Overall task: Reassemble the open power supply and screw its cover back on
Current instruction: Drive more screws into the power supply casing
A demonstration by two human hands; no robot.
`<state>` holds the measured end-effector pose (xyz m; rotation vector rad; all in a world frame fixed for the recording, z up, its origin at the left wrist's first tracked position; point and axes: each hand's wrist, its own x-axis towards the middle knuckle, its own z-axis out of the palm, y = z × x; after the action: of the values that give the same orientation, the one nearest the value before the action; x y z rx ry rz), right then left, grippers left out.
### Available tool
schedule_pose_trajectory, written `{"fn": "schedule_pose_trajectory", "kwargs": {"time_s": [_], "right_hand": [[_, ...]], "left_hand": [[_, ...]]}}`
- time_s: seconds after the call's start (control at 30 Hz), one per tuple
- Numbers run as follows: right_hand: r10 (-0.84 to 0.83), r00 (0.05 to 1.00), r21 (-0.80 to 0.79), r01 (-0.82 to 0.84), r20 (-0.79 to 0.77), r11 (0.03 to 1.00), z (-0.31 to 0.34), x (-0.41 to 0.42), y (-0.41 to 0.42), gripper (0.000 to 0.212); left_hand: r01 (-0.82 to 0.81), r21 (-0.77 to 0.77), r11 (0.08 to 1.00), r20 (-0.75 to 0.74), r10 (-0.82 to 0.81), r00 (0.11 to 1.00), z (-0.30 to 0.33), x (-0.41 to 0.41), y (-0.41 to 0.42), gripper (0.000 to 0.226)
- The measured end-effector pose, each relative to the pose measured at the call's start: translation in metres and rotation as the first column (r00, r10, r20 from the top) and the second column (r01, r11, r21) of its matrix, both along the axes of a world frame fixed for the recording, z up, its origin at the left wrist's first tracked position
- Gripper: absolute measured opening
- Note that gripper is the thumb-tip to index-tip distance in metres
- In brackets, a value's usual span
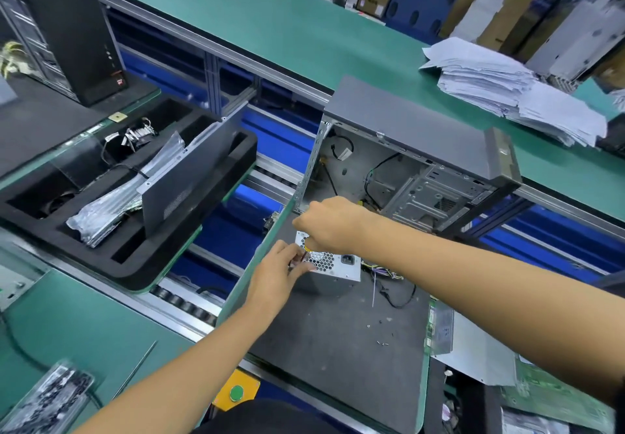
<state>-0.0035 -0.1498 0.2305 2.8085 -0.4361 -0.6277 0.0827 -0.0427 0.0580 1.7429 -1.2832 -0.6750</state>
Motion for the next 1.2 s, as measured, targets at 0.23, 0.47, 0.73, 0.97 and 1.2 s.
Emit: {"fn": "schedule_pose_trajectory", "kwargs": {"time_s": [0.23,0.47,0.73,0.97,1.2], "right_hand": [[0.552,0.824,-0.103,-0.565,-0.127,0.819,0.016,-0.004,-0.016,0.034],[0.305,0.952,0.052,-0.305,-0.010,0.951,0.008,-0.005,-0.024,0.019],[-0.232,0.972,0.153,0.224,0.034,0.962,-0.007,0.003,-0.017,0.021],[0.669,0.738,-0.056,-0.674,-0.092,0.736,0.024,-0.001,-0.039,0.032],[-0.016,0.999,0.022,0.017,-0.046,1.000,0.008,0.000,-0.025,0.025]], "left_hand": [[-0.094,-0.048,0.994,0.031,0.095,0.995,-0.009,-0.007,0.003,0.015],[-0.125,-0.020,0.992,0.163,0.126,0.978,-0.010,-0.008,0.000,0.007],[-0.187,-0.232,0.954,-0.268,0.123,0.956,-0.013,-0.023,-0.006,0.003],[-0.162,-0.244,0.956,-0.250,0.100,0.963,-0.021,-0.023,-0.010,0.012],[-0.128,-0.248,0.960,-0.198,0.079,0.977,-0.021,-0.025,-0.010,0.008]]}}
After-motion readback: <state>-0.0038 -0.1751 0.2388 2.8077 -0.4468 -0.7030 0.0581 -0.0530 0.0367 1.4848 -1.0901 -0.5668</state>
